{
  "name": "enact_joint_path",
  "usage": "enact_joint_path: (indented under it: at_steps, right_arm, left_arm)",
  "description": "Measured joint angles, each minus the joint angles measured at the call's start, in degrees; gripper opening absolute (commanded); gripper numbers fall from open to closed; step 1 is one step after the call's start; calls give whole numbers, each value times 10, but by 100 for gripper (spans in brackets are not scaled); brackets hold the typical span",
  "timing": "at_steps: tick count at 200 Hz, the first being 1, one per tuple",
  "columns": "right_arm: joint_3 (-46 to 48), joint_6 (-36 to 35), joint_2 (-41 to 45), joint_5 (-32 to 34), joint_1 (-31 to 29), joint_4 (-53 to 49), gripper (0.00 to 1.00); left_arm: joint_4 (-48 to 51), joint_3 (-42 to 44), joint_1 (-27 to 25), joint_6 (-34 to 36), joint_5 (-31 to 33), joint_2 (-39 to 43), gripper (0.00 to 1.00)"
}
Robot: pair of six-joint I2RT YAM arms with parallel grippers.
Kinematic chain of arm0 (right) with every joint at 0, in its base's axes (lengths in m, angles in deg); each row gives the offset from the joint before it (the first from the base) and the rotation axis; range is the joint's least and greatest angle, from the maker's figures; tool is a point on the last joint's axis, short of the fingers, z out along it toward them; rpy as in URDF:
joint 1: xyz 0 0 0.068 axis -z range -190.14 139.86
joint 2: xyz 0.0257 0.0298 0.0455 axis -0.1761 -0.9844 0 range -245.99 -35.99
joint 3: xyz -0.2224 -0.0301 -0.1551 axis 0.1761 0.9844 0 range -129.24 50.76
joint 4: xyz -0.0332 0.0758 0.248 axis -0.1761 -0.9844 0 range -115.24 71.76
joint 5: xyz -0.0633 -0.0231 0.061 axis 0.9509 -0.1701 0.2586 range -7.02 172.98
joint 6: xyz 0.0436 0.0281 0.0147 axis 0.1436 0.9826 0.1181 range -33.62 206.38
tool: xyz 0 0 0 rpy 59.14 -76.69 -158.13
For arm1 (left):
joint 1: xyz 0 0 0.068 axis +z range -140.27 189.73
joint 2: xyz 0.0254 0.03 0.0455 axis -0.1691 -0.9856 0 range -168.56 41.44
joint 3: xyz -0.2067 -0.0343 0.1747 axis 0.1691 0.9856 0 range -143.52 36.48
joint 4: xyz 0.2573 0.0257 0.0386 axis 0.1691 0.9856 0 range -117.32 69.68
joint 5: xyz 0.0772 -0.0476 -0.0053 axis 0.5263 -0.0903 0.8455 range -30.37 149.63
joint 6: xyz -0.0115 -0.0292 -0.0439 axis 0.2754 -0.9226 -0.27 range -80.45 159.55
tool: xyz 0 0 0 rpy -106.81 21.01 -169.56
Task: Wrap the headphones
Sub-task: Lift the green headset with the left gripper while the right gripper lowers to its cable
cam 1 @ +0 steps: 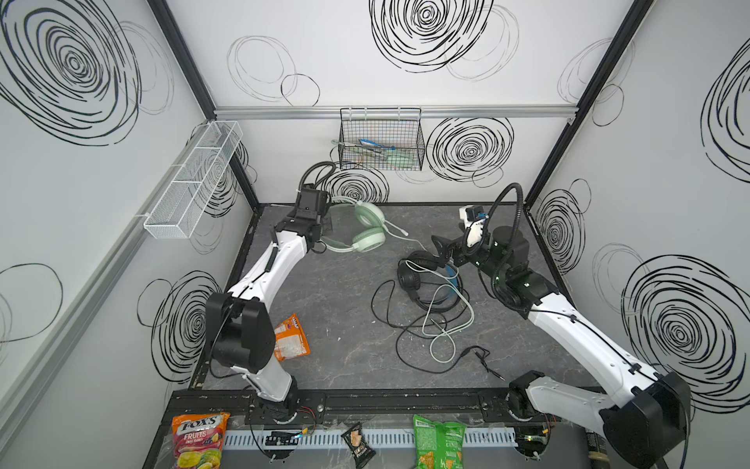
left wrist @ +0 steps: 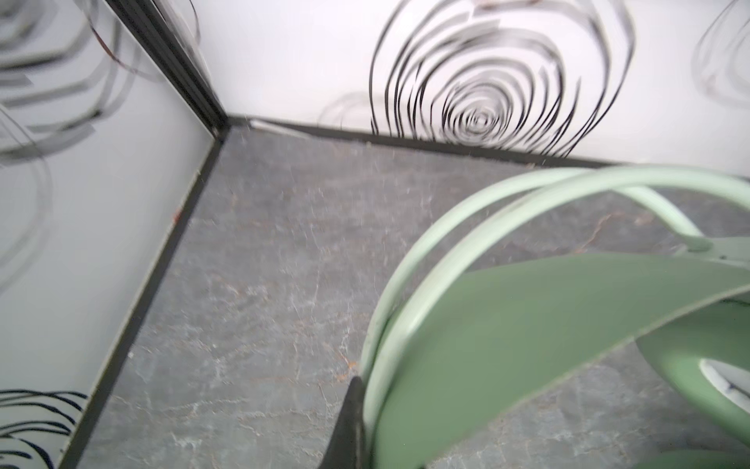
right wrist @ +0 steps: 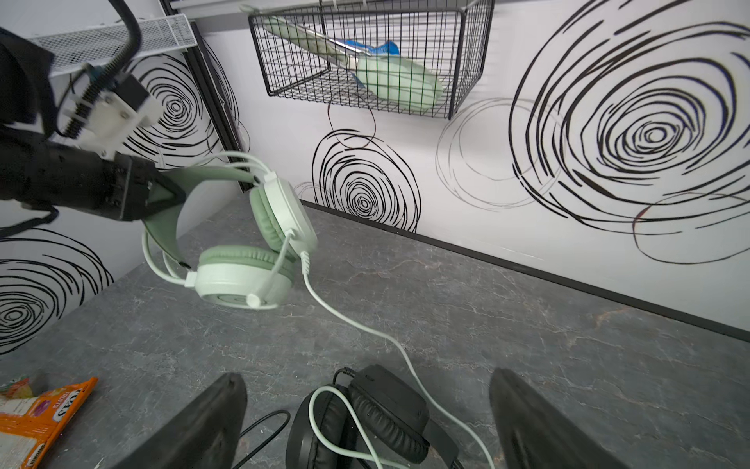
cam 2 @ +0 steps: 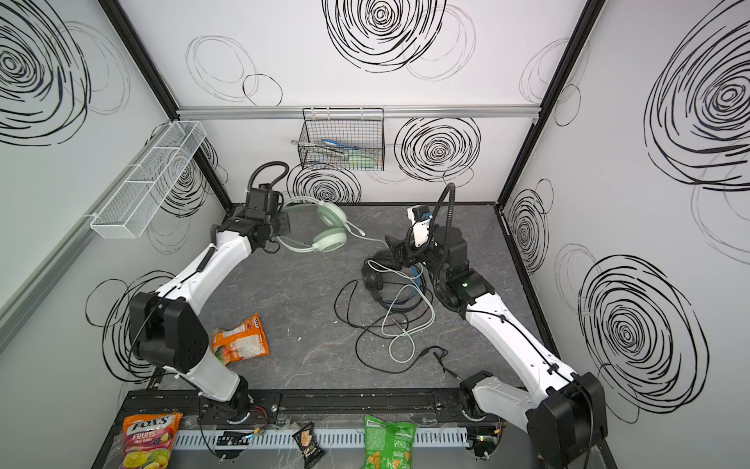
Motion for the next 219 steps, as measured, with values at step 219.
enact_joint_path:
  at_steps: [219]
  right_arm:
    - [221, -66, 126, -240, -63, 238, 98]
  left_arm:
    - [32, 50, -80, 129, -120, 287, 0]
